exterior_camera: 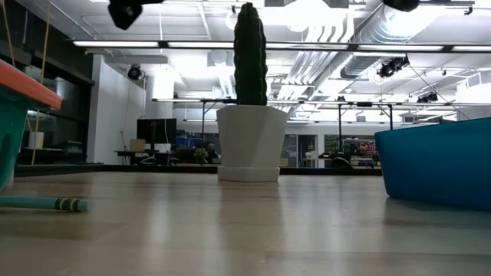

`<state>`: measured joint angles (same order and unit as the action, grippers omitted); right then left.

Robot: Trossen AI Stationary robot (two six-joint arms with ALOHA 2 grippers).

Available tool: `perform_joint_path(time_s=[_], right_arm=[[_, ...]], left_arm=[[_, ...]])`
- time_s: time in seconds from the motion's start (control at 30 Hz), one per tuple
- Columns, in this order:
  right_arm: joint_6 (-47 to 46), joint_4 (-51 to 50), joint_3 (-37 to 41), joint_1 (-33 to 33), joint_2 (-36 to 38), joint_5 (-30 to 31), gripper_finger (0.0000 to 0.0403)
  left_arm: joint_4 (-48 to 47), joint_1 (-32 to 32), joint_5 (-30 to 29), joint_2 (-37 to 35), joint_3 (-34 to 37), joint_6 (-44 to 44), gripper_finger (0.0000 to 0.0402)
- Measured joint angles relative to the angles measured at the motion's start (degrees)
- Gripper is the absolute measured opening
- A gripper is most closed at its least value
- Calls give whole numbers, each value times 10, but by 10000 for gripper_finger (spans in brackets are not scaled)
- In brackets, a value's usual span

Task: Sort pens & pencils
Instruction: Put the green pen into the blue bin

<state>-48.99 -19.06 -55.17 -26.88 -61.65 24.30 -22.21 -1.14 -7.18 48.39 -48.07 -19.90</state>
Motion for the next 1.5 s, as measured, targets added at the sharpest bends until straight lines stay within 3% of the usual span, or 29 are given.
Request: perform_joint_path(time_s=[0.3, 0.73, 0.93, 1.13, 1.5], right_arm=[[-136, -107, 0, -94, 10, 90, 21], [-384, -249, 0, -249, 9, 192, 21], [-513, -309, 0, -305, -4, 175, 21], [-598, -327, 3, -326, -25, 93, 21], [-675, -126, 150, -316, -26, 15, 21]], left_arm=[[-51, 0, -18, -68, 0, 6, 131], [-92, 0, -20, -88, 0, 2, 131], [-98, 0, -19, -89, 0, 2, 131], [-102, 0, -19, -89, 0, 5, 131], [-115, 0, -15, -89, 0, 6, 131]])
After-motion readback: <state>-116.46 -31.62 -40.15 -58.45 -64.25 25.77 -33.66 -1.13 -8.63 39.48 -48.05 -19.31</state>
